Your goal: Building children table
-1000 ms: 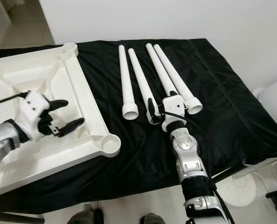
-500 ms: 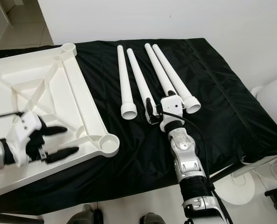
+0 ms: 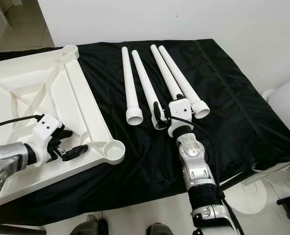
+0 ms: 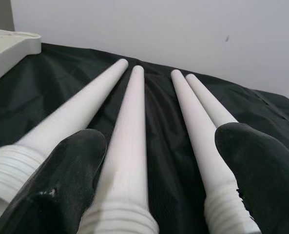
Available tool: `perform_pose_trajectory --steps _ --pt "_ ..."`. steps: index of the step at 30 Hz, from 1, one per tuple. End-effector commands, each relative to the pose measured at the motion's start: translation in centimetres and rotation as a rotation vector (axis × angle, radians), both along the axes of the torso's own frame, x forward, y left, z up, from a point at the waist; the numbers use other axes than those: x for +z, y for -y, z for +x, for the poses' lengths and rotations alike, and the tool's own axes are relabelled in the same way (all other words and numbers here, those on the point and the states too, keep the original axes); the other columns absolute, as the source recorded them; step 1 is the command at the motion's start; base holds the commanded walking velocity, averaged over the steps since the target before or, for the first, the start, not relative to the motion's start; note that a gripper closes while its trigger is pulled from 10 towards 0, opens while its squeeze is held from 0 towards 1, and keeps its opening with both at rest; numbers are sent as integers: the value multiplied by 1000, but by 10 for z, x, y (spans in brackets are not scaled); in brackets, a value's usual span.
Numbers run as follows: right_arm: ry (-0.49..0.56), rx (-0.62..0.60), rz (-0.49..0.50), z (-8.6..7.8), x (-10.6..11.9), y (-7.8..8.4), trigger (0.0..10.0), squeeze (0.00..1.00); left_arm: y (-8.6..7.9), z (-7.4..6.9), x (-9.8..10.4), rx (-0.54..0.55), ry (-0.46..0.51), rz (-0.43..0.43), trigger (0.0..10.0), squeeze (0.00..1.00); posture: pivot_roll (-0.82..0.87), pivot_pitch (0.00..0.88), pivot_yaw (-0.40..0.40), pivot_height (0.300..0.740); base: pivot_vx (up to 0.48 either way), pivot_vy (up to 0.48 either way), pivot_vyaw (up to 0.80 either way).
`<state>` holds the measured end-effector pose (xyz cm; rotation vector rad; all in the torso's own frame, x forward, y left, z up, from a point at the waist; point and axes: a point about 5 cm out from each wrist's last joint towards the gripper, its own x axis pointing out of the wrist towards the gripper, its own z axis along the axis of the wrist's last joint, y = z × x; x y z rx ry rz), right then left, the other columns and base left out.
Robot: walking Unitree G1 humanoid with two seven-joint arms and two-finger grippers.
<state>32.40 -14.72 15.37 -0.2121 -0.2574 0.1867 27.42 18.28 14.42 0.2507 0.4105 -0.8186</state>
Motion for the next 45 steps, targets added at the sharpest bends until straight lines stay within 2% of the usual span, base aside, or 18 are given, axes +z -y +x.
perform_pose_trajectory --steps 1,5,8,10,11,16,20,25,26,27,29,30,31,35,36,38,45 --pt "-16 -9 -2 0 -3 1 10000 0 5 5 -7 61 3 32 10000 0 -58 101 23 740 0 0 0" --pt "-16 -11 1 0 -3 1 10000 0 14 9 -8 57 12 27 10000 0 -62 100 26 740 0 0 0" --pt "-16 -13 3 -1 -4 0 10000 0 33 15 -10 57 31 8 10000 0 -71 100 27 740 0 0 0" --pt "-16 -13 3 -1 -4 0 10000 0 33 15 -10 57 31 8 10000 0 -71 100 27 740 0 0 0" --pt "-15 -12 4 -2 -4 0 10000 0 42 18 -9 71 39 -7 10000 0 -78 98 30 740 0 0 0" --pt "-18 -7 8 -2 -4 -1 10000 0 50 22 -6 68 56 -25 10000 0 -81 100 29 740 0 0 0" --pt "-22 -6 15 -2 -5 -1 10000 0 49 22 -2 56 72 -42 10000 0 -81 100 29 740 0 0 0" --pt "-62 -10 64 -1 -11 1 10000 0 51 6 32 -136 162 -183 10000 0 -62 108 22 740 0 0 0" --pt "-62 -10 64 -1 -11 1 10000 0 51 6 32 -136 162 -183 10000 0 -62 108 22 740 0 0 0" --pt "-74 -10 76 -1 -14 2 10000 0 54 -1 42 -194 176 -226 10000 0 -60 108 21 740 0 0 0" --pt "-83 -12 85 -2 -15 2 10000 0 55 -4 48 -217 189 -246 10000 0 -57 109 19 740 0 0 0" --pt "-92 -12 97 -2 -18 2 10000 110 57 -7 58 -245 208 -279 10000 0 -55 108 17 740 0 0 0" --pt "-99 -11 105 -3 -19 3 10000 110 58 -9 64 -262 220 -299 10000 0 -55 109 18 740 0 0 0" --pt "-117 -21 103 -3 -24 4 10000 67 61 -11 73 -281 242 -325 10000 0 -54 109 16 740 0 0 0" --pt "-139 -19 109 -3 -28 4 10000 0 62 -10 76 -272 252 -330 10000 0 -52 110 14 740 0 0 0" --pt "-139 -19 109 -3 -28 4 10000 0 62 -10 76 -272 252 -330 10000 0 -52 110 14 740 0 0 0" --pt "-225 23 141 -1 -45 1 10000 0 70 3 90 -195 294 -345 10000 0 -59 111 -7 740 0 0 0"
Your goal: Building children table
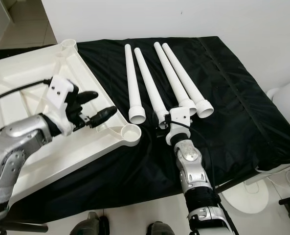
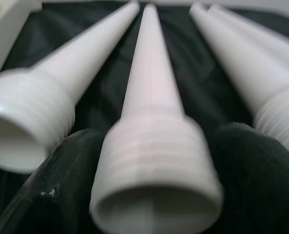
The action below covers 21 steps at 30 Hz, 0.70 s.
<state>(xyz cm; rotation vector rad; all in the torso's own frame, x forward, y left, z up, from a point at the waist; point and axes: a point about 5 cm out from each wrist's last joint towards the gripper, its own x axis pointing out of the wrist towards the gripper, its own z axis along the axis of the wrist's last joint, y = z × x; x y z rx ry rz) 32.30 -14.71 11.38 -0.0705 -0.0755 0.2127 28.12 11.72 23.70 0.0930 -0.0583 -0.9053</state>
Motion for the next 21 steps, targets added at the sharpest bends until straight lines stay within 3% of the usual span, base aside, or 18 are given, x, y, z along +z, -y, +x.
perform_pose_trajectory --steps 1,10,17,18,21 --pt "-37 10 24 1 -5 0 10000 0 7 -1 0 -95 -20 0 10000 0 -61 110 -9 740 0 0 0" --pt "-42 68 29 10 1 -7 10000 0 14 12 4 -36 -17 -45 10000 0 -80 102 -12 740 0 0 0" --pt "-57 100 14 19 2 -6 10000 0 22 14 4 -14 -14 -42 10000 0 -71 86 -4 740 0 0 0" --pt "-71 116 12 20 0 -7 0 0 23 15 5 -5 -17 -49 10000 0 -71 86 -4 740 0 0 0" --pt "-80 126 10 19 -1 -8 0 0 24 15 5 0 -19 -54 10000 0 -67 80 -5 740 0 0 0"
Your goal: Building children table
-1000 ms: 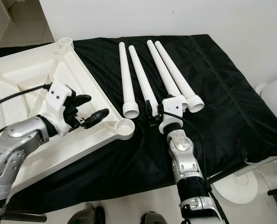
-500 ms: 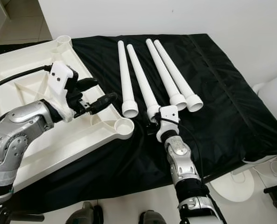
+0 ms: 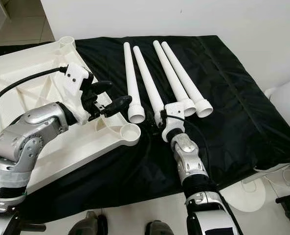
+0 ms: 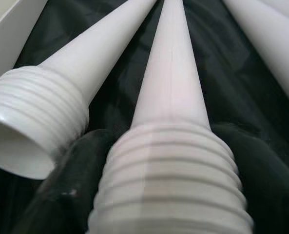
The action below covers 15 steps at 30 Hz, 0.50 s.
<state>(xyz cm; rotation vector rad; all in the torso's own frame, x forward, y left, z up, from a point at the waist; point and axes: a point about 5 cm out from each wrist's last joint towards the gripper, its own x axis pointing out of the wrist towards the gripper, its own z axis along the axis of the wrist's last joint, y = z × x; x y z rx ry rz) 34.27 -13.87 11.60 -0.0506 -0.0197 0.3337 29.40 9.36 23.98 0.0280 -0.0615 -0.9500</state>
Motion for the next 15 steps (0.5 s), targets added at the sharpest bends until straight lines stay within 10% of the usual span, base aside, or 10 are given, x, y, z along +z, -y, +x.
perform_pose_trajectory --steps 1,10,11,12,13,15 --pt "-52 21 5 -1 -8 -2 0 0 1 2 2 54 15 1 10000 0 -65 78 -6 740 0 0 0" --pt "-135 48 -6 -9 -26 -6 0 0 3 4 3 82 32 -1 10000 0 -62 59 -12 740 0 0 0" --pt "-122 16 -20 -8 -25 -4 3137 0 2 5 3 90 37 -2 10000 0 -63 56 -13 740 0 0 0" --pt "-122 16 -20 -8 -25 -4 3137 0 2 5 3 90 37 -2 10000 0 -63 56 -13 740 0 0 0" --pt "-92 -25 -21 -6 -21 0 10000 0 3 5 2 94 37 -6 10000 0 -64 51 -12 740 0 0 0" --pt "-56 -90 -24 -4 -17 7 10000 0 3 5 1 95 34 -14 10000 0 -64 46 -11 740 0 0 0"
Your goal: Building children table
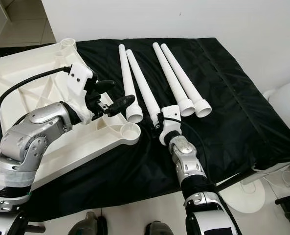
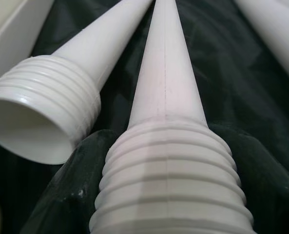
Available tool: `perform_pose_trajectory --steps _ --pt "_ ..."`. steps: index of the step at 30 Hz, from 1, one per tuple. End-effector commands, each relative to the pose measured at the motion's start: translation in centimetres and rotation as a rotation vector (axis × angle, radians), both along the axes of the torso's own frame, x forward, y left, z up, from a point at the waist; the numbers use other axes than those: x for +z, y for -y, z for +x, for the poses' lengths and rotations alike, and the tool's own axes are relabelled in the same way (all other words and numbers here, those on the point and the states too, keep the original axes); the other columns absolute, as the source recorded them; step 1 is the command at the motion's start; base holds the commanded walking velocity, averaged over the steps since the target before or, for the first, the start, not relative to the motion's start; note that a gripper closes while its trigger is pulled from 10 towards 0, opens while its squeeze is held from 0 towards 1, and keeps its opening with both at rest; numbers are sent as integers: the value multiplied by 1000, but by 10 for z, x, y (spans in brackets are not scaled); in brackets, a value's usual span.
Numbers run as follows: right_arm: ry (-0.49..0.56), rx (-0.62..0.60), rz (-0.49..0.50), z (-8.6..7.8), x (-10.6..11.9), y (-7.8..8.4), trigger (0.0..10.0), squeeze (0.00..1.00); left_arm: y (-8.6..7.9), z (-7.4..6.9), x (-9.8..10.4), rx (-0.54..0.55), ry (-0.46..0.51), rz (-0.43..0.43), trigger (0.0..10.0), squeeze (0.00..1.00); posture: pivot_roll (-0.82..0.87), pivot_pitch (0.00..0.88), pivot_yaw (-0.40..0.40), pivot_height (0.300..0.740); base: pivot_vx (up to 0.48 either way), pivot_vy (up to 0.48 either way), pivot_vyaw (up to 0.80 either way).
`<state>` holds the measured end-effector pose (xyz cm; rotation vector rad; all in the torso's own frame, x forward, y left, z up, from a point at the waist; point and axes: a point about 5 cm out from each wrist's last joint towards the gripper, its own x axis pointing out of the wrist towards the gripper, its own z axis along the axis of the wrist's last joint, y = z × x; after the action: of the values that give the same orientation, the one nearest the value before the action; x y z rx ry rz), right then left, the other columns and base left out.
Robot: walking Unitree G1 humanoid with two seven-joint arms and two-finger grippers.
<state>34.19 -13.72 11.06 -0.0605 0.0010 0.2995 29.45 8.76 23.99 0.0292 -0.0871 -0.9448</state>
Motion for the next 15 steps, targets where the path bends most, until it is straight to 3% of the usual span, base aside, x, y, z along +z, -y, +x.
perform_pose_trajectory --steps 1,5,6,8,10,13,14,15 --pt "4 -116 -1 -2 -6 15 10000 0 -2 4 0 90 21 -6 10000 0 -66 41 -10 740 0 0 0" --pt "65 -239 12 -1 1 26 10000 0 1 3 -6 64 7 -13 10000 0 -68 37 -7 740 0 0 0" --pt "79 -270 19 -1 3 30 10000 0 1 4 -9 51 -21 -28 10000 1000 -70 35 -6 740 0 0 0" --pt "117 -287 34 -3 8 34 10000 0 2 4 -12 38 -66 -59 10000 1000 -72 35 -2 740 0 0 0" --pt "172 -242 121 -6 17 34 10000 0 3 5 -13 46 -72 -40 10000 1000 -72 38 1 740 0 0 0" --pt "223 -197 159 -8 25 32 10000 0 4 8 -14 55 -88 -30 10000 988 -75 43 6 740 0 0 0" --pt "258 -161 168 -9 30 29 10000 0 5 9 -13 51 -103 -33 10000 0 -79 46 13 740 0 0 0" --pt "258 -161 168 -9 30 29 10000 0 5 9 -13 51 -103 -33 10000 0 -79 46 13 740 0 0 0"
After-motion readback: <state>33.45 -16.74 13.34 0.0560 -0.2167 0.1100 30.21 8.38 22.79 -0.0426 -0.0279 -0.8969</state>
